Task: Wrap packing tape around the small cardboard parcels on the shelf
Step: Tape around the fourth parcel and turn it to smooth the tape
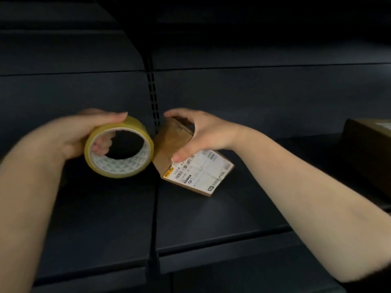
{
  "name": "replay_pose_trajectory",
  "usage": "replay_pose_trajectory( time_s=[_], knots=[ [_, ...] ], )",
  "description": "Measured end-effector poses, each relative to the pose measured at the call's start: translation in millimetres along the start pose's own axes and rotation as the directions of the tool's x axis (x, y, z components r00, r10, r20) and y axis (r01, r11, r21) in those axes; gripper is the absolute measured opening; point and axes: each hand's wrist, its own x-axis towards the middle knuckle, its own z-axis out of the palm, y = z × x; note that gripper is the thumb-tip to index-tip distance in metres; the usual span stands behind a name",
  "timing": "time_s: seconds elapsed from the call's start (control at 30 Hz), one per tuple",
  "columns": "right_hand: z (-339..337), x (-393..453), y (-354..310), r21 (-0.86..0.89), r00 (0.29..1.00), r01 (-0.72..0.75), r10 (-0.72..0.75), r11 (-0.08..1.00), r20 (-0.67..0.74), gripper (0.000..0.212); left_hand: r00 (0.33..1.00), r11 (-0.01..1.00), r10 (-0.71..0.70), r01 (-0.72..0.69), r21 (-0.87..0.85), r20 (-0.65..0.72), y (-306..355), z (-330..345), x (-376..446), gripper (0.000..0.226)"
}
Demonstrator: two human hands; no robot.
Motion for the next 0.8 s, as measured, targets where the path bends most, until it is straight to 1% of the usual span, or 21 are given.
replay_pose_trajectory(
  time_s=[0.07,0.13,0.17,0.23,0.27,0.3,0.37,0.4,0.43,0.47,0.5,0.53,0.57,0.63,0.67,0.73,0.8],
  knots=[
    [3.1,-2.6,5.5,0.094,0.999,0.001,0.004,0.996,-0.047,0.098,0.999,0.997,-0.040,0.038,0.069,0.027,10.2,0.2,2.7,0.071],
    [6.7,-3.7,11.9,0.186,0.994,0.007,0.014,0.982,-0.113,0.102,0.996,0.985,-0.073,0.065,0.158,0.050,19.7,3.4,4.6,0.084],
    [8.3,-3.8,15.0,0.230,0.989,0.017,0.017,0.973,-0.144,0.105,0.995,0.980,-0.080,0.067,0.190,0.063,25.3,6.7,4.8,0.087],
    [9.6,-4.8,20.9,0.310,0.982,0.055,0.005,0.949,-0.188,0.105,0.994,0.979,-0.075,0.057,0.197,0.084,35.2,11.0,5.3,0.077],
    [9.4,-5.9,23.9,0.340,0.979,0.081,-0.011,0.937,-0.203,0.102,0.994,0.985,-0.063,0.047,0.164,0.092,38.2,12.1,5.2,0.069],
    [9.2,-7.7,26.5,0.367,0.976,0.107,-0.027,0.924,-0.217,0.099,0.994,0.995,-0.040,0.030,0.094,0.105,38.6,12.1,5.4,0.062],
    [9.5,-11.8,30.6,0.408,0.966,0.149,-0.045,0.901,-0.253,0.093,0.985,0.994,0.047,-0.031,-0.102,0.163,31.1,11.2,4.6,0.055],
    [9.9,-13.1,32.4,0.421,0.962,0.164,-0.050,0.892,-0.269,0.092,0.976,0.985,0.099,-0.068,-0.161,0.195,25.9,11.5,4.0,0.051],
    [10.6,-14.0,33.7,0.432,0.958,0.175,-0.052,0.885,-0.281,0.092,0.967,0.978,0.134,-0.093,-0.188,0.217,21.8,12.3,3.2,0.049],
    [11.3,-14.9,34.2,0.440,0.956,0.181,-0.052,0.880,-0.290,0.093,0.964,0.978,0.139,-0.097,-0.184,0.226,19.5,11.8,3.7,0.047],
    [11.9,-16.1,35.3,0.447,0.953,0.186,-0.050,0.875,-0.300,0.092,0.969,0.985,0.111,-0.076,-0.157,0.223,21.1,12.3,4.3,0.047],
    [11.9,-17.1,37.8,0.462,0.948,0.192,-0.042,0.866,-0.316,0.091,0.975,0.995,0.069,-0.051,-0.090,0.210,25.2,11.7,5.7,0.048],
    [11.6,-19.0,41.6,0.493,0.942,0.197,-0.025,0.848,-0.334,0.089,0.982,0.999,0.028,-0.032,0.018,0.185,30.3,11.4,6.5,0.052],
    [12.6,-25.1,50.9,0.586,0.937,0.208,0.012,0.783,-0.349,0.087,0.990,0.969,-0.035,0.001,0.248,0.133,38.3,14.1,5.9,0.059],
    [13.5,-27.7,55.4,0.620,0.935,0.218,0.020,0.754,-0.354,0.088,0.991,0.953,-0.047,0.007,0.302,0.128,39.2,16.0,6.1,0.061],
    [18.3,-30.9,62.2,0.658,0.929,0.238,0.031,0.715,-0.369,0.092,0.987,0.946,-0.075,0.026,0.325,0.140,34.5,22.2,6.7,0.062],
    [23.3,-32.2,65.0,0.686,0.921,0.249,0.053,0.684,-0.386,0.089,0.982,0.965,-0.090,0.045,0.259,0.163,24.8,27.3,7.4,0.063]
  ],
)
